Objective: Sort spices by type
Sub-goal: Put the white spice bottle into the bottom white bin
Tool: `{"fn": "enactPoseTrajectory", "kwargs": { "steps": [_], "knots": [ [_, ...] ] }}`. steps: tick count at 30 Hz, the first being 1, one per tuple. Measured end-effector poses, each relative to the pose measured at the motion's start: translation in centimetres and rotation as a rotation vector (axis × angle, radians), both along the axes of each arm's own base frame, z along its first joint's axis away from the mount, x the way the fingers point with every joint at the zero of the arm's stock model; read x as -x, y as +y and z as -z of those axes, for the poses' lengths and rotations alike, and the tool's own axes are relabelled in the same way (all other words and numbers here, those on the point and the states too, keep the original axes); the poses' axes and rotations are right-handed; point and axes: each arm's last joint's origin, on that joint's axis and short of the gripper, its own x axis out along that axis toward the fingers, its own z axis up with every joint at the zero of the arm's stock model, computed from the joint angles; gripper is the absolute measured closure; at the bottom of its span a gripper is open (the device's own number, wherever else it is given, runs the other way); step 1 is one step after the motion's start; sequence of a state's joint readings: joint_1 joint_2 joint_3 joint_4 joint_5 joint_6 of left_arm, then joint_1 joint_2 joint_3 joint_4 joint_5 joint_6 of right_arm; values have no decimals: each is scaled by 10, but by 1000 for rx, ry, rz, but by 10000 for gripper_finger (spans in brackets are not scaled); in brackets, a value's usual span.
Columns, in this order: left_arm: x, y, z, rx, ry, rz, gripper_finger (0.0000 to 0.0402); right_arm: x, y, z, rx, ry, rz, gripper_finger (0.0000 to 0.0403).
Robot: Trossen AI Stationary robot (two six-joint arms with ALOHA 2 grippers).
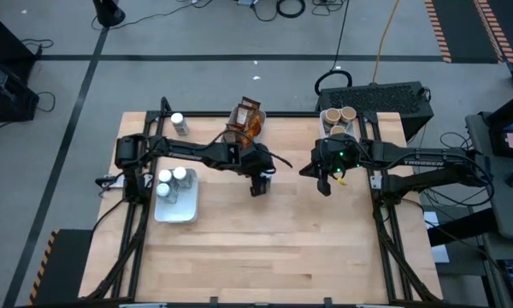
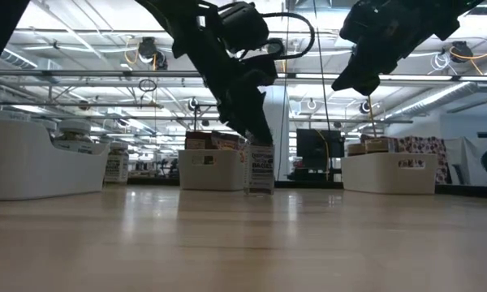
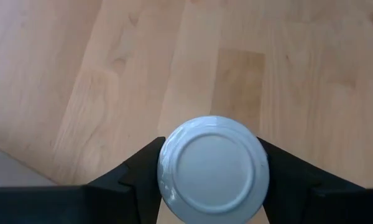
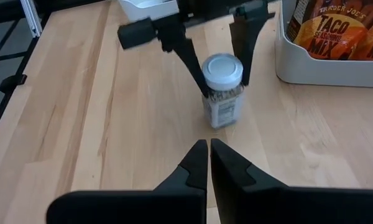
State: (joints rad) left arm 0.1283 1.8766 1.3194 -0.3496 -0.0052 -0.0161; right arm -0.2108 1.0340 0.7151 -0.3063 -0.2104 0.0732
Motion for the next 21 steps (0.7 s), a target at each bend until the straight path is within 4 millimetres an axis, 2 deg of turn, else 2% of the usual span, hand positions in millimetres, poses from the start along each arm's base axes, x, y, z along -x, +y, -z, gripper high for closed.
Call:
{"fn": "enactPoseTrajectory", "kwargs": {
  "steps": [3,7,13,21],
  "knots": [
    [5,-1,-12,23,-15,-32,191,0,0,0,6,-1,-2,403],
    [16,-2,-41,79,-42,-105,191,0,-3,0,11,-4,6,403],
    [49,-7,-77,164,-30,-308,191,0,-6,-2,32,-22,9,403],
    [99,-41,-102,170,86,-607,191,-3,-8,-8,64,-93,-1,403]
  ]
}}
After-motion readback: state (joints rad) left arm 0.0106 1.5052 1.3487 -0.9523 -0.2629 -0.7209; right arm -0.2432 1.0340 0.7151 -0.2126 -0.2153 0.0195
